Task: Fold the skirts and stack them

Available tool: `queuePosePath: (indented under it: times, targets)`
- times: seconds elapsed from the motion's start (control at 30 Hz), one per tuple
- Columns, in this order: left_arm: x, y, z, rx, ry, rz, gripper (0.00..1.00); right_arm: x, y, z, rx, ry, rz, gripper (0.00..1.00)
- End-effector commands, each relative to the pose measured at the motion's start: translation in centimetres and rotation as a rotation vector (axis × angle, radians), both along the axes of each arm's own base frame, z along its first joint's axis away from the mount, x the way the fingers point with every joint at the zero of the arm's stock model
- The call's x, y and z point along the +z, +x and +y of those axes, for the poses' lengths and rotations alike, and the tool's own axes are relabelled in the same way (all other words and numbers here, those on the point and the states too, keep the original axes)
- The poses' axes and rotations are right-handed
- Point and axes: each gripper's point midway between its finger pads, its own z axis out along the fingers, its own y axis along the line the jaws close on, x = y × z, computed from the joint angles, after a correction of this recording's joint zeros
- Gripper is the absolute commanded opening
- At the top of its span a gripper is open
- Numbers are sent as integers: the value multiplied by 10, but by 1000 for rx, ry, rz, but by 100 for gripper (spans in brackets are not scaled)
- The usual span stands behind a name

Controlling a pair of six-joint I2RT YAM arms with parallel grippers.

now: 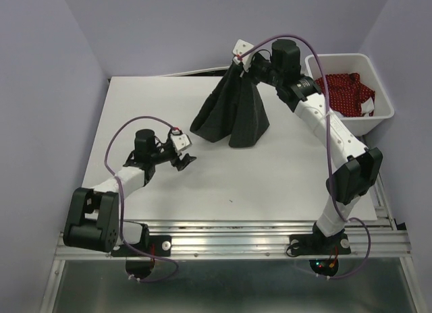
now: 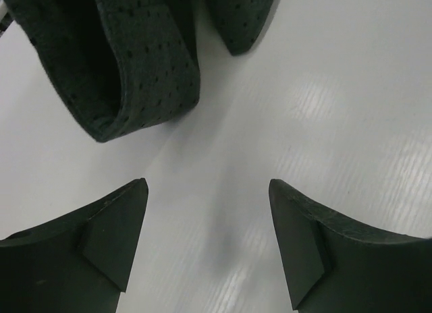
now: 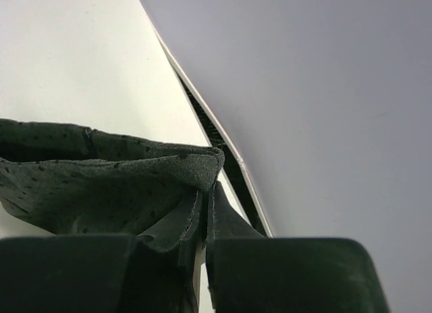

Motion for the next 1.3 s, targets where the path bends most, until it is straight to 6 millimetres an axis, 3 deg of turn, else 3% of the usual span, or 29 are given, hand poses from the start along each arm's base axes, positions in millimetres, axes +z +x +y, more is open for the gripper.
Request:
queuePosePath:
  times: [0.0,0.13,0.23,0.37,0.4,0.47,0.5,0.67,0.7,0.87,1.13,1.27]
  targets:
    - [40,38,-16,70,-79,-112,81,44,-2,-6,-19,59,-116,1]
    - [43,70,-5,176,-120,-79,80,39,-5,-8,-14,48,-114,1]
    - [44,78,-7,144,-126,-39,80,41,-7,-9,-12,44,-122,1]
    - [33,83,-17,54,-82,27,80,44,-11,-10,-10,43,-129,1]
    - [14,78,-18,25,-47,87,80,46,-12,-11,-8,42,-136,1]
    - [19,85,-26,-13,-26,88,80,45,-12,-11,-8,36,-141,1]
    - [6,83,-27,-22,2,131,80,47,-12,-12,-13,35,-146,1]
    - [15,91,-24,-51,56,91,79,52,-9,-15,-31,28,-165,1]
    - [14,83,-23,-82,58,117,79,54,-9,-15,-31,25,-172,1]
    - [15,79,-11,-160,138,60,79,61,-9,-13,-19,36,-183,1]
    - [24,108,-24,-111,117,6,80,64,-10,-13,-17,37,-191,1]
    - [22,106,-38,-148,102,21,80,64,-10,-14,-25,35,-192,1]
